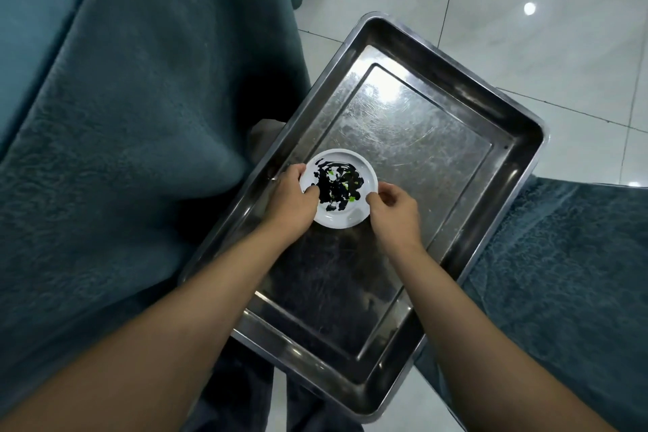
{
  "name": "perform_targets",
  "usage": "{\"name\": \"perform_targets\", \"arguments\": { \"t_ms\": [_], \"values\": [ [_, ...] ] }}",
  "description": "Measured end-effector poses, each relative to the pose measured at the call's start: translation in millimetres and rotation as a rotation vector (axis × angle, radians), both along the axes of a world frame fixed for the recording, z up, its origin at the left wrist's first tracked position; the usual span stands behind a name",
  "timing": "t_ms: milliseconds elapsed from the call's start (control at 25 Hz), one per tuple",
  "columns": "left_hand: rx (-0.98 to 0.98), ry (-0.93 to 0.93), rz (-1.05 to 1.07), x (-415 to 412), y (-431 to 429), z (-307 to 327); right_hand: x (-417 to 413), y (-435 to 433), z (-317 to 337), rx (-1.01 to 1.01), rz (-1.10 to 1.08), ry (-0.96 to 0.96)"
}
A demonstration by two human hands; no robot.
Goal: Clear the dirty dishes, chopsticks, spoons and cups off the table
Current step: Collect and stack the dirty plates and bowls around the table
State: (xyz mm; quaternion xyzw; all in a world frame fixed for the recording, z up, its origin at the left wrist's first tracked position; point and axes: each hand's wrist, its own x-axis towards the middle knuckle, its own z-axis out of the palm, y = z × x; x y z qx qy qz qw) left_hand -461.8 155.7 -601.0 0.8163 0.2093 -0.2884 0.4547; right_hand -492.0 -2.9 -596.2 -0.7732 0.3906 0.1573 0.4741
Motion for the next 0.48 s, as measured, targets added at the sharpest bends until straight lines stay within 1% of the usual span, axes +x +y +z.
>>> {"name": "perform_targets", "arguments": {
  "t_ms": [80,200,360,480],
  "values": [
    [0.02,-0.012,-0.048,-5.1,3.2,9.5,-2.8,0.8,9.4,-0.042,0.08,-0.003],
    [0.017,-0.091,-0.122,-14.7,6.0,33.3,-6.0,6.0,25.9,-0.081,0.191,-0.066],
    [0.044,-0.173,-0.179,-31.0,15.5,81.0,-17.4,14.2,68.3,-0.089,0.283,-0.16],
    [0.046,-0.195,-0.177,-45.0,27.6,124.8,-25.8,19.8,109.2,-0.071,0.328,-0.187]
  ]
}}
